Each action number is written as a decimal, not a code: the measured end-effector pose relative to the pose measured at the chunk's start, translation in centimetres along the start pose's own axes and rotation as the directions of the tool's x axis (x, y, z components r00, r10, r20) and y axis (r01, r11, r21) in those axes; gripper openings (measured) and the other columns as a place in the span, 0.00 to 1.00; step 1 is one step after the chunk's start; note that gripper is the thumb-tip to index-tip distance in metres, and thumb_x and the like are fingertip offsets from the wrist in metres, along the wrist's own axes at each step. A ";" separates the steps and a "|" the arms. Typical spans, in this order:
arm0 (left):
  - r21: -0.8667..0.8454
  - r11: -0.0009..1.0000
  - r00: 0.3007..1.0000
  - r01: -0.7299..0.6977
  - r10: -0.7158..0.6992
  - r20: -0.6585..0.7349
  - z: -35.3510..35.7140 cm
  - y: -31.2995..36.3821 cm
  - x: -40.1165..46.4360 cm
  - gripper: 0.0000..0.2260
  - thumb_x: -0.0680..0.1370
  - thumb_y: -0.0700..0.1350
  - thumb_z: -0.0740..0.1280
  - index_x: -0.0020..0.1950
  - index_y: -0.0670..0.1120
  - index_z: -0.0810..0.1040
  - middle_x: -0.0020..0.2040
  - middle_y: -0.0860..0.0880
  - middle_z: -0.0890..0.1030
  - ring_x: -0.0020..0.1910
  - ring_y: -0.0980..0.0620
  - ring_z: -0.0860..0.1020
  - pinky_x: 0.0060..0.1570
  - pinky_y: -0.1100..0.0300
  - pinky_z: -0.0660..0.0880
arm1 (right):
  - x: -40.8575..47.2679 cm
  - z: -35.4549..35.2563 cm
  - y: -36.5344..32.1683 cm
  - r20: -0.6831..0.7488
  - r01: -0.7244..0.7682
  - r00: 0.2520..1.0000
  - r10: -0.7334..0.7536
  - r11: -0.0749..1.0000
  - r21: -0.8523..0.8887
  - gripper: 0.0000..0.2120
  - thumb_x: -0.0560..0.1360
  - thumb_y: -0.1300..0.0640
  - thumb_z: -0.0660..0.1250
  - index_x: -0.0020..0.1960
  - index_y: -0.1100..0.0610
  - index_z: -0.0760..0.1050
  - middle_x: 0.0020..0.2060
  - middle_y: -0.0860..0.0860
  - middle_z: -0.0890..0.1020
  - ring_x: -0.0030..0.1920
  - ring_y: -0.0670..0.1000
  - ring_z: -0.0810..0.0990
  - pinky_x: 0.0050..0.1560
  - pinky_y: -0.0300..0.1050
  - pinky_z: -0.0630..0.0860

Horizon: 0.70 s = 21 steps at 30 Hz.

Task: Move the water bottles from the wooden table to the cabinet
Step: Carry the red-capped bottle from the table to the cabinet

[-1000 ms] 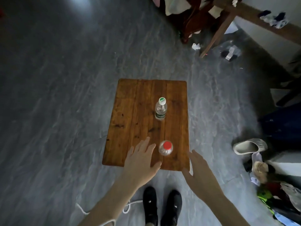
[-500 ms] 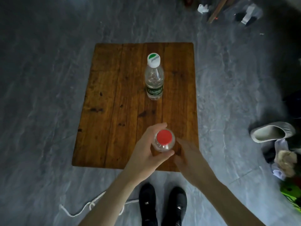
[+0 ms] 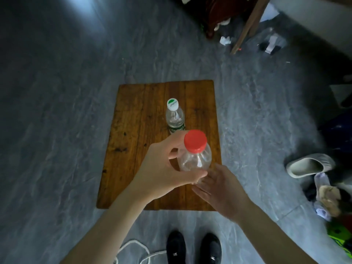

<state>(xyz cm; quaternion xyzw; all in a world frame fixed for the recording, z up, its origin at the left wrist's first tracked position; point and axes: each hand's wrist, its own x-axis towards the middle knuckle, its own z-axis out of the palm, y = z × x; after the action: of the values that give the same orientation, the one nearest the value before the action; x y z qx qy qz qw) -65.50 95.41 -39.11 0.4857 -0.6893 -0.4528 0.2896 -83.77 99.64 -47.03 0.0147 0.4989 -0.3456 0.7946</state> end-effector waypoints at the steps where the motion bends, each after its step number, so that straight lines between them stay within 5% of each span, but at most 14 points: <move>1: 0.020 1.000 1.000 -0.008 0.007 0.030 -0.9 1.6 0.3 0.26 0.68 0.44 0.82 0.64 0.52 0.79 0.57 0.58 0.85 0.59 0.56 0.83 0.62 0.64 0.78 | -1.2 0.5 -0.7 0.030 -0.024 0.999 0.023 0.999 0.042 0.25 0.81 0.46 0.55 0.65 0.63 0.75 0.57 0.60 0.84 0.60 0.59 0.81 0.69 0.57 0.69; 11: 0.029 0.997 0.994 -0.071 0.068 0.086 -9.6 21.2 0.1 0.26 0.70 0.42 0.81 0.66 0.52 0.79 0.61 0.60 0.83 0.61 0.57 0.82 0.61 0.60 0.79 | -17.0 9.0 -7.4 0.201 -0.062 0.979 0.034 0.989 0.136 0.30 0.80 0.42 0.55 0.71 0.64 0.70 0.64 0.62 0.79 0.67 0.61 0.77 0.66 0.55 0.71; 16: 0.029 0.996 0.995 -0.089 0.088 0.036 -12.1 29.7 -2.0 0.28 0.67 0.52 0.80 0.66 0.51 0.80 0.64 0.61 0.82 0.62 0.58 0.82 0.61 0.56 0.80 | -24.8 12.2 -9.8 0.222 -0.041 0.975 0.021 0.996 0.085 0.28 0.82 0.44 0.54 0.70 0.64 0.70 0.63 0.62 0.80 0.63 0.61 0.80 0.62 0.55 0.74; 21: 0.074 0.992 0.994 -0.107 0.108 -0.008 -13.6 35.7 -3.2 0.25 0.70 0.41 0.81 0.64 0.53 0.79 0.60 0.62 0.84 0.58 0.60 0.84 0.58 0.59 0.81 | -30.5 14.0 -11.0 0.226 -0.026 0.974 0.013 0.998 0.055 0.26 0.81 0.47 0.56 0.70 0.66 0.71 0.63 0.63 0.79 0.63 0.62 0.78 0.62 0.56 0.74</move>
<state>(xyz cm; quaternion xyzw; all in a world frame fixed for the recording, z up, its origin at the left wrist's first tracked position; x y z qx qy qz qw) -67.47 97.96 -0.94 0.4610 -0.7287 -0.4081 0.2998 -87.02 102.45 -11.94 0.0033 0.3952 -0.3517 0.8486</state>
